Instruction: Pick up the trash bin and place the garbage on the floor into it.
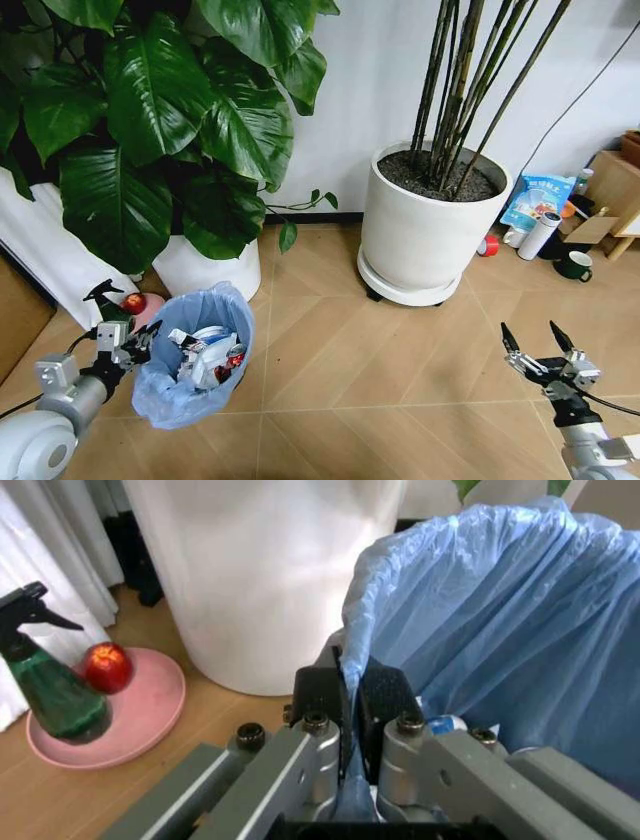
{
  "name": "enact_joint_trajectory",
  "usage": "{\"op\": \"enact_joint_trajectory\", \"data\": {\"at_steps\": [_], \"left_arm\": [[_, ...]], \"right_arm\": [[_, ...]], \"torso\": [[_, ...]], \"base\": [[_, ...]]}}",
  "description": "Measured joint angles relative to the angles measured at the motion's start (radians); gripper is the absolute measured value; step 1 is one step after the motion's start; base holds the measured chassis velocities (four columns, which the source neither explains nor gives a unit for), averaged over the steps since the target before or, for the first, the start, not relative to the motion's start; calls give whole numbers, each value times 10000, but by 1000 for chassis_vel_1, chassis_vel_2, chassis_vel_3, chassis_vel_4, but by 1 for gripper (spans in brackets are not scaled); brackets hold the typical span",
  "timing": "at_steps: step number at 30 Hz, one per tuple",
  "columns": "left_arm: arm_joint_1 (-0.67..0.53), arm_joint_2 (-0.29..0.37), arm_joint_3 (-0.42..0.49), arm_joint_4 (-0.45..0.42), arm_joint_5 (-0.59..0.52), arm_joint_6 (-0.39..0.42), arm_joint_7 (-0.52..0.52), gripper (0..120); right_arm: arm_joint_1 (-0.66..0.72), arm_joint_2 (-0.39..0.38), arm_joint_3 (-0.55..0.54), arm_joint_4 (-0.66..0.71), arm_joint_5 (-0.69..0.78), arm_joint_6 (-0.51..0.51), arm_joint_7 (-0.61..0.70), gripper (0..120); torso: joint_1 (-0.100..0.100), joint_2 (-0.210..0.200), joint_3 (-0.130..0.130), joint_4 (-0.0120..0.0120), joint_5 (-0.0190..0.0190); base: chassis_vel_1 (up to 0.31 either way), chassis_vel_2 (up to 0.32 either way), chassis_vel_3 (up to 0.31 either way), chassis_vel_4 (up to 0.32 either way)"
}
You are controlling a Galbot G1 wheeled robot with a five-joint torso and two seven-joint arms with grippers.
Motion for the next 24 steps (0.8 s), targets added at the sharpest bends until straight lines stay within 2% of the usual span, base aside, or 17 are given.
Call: {"op": "enact_joint_trajectory", "data": {"at_steps": [16,24], "left_arm": [[-239,10,-17,124,-244,37,-47,0],[-396,17,36,244,-314,41,-50,0]], "right_arm": [[103,-61,57,-263,309,71,-243,100],[190,-9,46,-411,332,91,-289,100]], "torso": [[1,-1,1,0,-1],[1,-1,1,0,0]], "base": [[0,0,0,0],[94,-94,-90,94]]}}
